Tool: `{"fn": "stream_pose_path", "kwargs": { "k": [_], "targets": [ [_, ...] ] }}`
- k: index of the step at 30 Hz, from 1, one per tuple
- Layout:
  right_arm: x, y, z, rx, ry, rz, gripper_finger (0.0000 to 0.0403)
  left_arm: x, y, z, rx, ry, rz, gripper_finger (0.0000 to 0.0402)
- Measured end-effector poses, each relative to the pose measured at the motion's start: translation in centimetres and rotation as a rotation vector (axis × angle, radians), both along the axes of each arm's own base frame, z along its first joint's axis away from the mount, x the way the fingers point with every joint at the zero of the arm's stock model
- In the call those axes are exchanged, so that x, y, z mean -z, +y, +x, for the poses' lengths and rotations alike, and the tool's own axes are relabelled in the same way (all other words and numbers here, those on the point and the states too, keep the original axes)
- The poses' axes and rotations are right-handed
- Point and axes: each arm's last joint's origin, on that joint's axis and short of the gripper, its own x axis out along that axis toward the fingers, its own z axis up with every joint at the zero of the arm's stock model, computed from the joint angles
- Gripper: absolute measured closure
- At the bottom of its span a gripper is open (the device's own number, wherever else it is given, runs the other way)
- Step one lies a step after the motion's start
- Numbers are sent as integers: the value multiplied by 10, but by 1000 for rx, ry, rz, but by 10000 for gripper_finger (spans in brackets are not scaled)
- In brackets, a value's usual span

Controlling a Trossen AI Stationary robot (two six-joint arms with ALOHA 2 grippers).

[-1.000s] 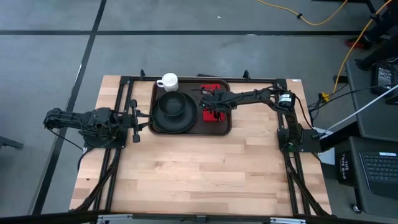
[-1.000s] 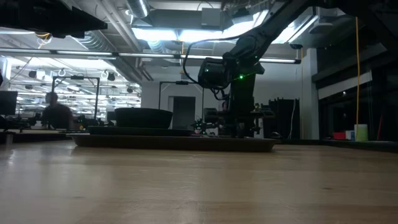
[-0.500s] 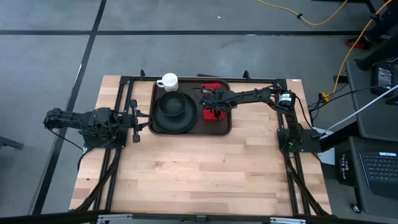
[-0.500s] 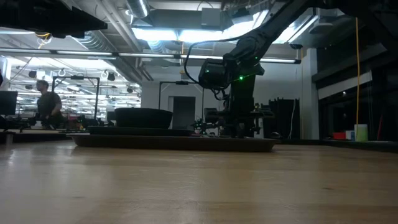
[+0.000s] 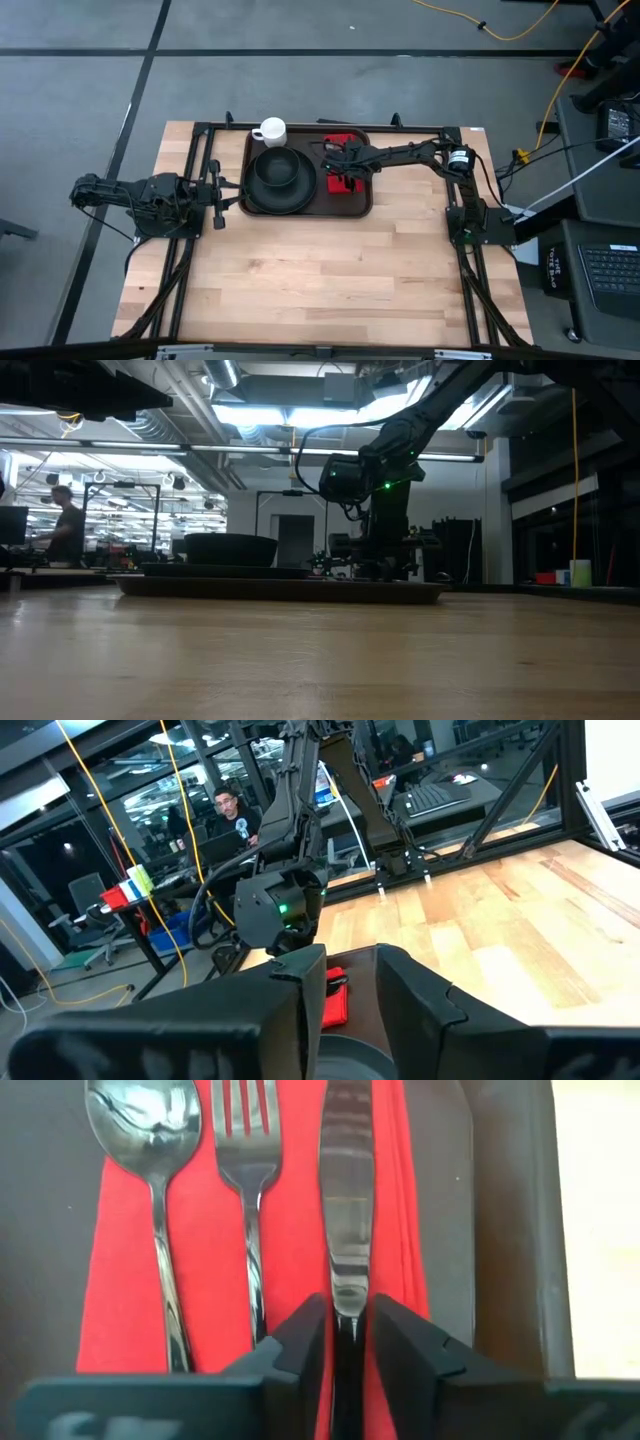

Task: Set up tray
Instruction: Put the silver knife on the red napkin to the right of the silver fork, then return to Home Position

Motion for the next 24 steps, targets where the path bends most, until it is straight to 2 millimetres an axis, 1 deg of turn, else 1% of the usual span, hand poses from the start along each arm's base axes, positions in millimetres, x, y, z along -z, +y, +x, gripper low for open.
{"fn": "stream_pose_path", "kwargs": {
  "k": [5,8,13,20,24],
  "targets": [
    [-1,-1,1,3,-5,-15,280,0,0,0,0,0,0,316],
    [-1,0,0,0,-4,-14,264,0,0,0,0,0,0,317],
    [-14,1,-2,-22,-20,-9,252,0,0,0,0,1,-1,319],
    [-54,7,-10,-113,-43,-20,252,1,0,0,0,8,0,316],
    [-80,19,-14,-224,-24,-68,253,-3,1,-2,-17,-30,-16,320]
  ]
}}
